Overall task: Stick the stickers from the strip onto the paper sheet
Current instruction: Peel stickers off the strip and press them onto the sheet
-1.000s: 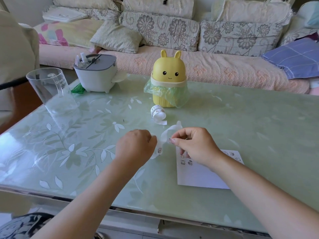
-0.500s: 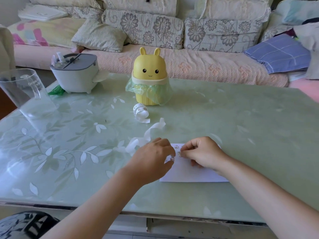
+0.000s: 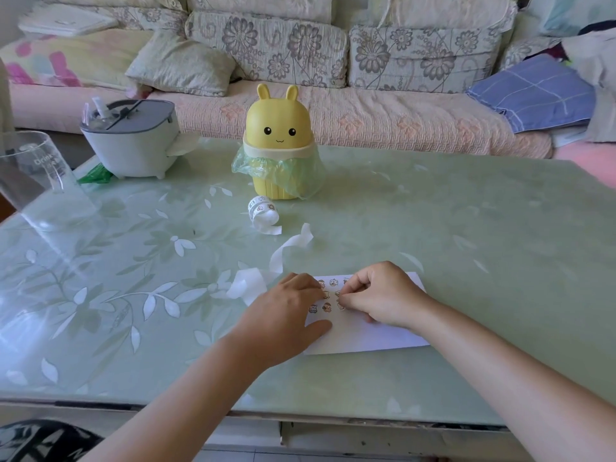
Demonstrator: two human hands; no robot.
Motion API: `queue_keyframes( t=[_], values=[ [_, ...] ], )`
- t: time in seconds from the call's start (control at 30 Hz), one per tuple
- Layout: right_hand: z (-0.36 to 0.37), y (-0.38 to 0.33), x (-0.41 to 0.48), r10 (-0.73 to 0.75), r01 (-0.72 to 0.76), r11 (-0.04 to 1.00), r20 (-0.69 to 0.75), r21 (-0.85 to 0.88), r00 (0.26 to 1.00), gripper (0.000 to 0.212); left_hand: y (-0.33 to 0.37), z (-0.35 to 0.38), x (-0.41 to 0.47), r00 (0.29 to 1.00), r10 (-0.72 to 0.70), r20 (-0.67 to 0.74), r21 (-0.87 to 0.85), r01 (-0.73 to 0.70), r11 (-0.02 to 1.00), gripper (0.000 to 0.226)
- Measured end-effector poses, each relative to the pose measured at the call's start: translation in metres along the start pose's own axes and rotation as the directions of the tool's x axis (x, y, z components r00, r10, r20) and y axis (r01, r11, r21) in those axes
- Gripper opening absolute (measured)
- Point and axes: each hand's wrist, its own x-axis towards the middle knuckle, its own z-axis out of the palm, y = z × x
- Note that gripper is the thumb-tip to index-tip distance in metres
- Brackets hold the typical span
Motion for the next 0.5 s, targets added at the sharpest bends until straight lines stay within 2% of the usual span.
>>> queue_keyframes(
  t=[0.37,0.5],
  values=[
    [0.0047,-0.0031,0.0023,0.023,-0.028,0.994,-0.049,-0.106,0.999,0.009,0.0013,0.0005,-0.0011,1.000,-0.014,0.014,-0.007,0.014,1.000,0.047],
    [0.0072,-0.0091,0.0030,0.025,-0.042,0.969,-0.070,-0.243,0.997,0.007,0.0025,0.0029,-0.0025,1.000,-0.020,0.007,0.009,0.020,1.000,0.046]
  ],
)
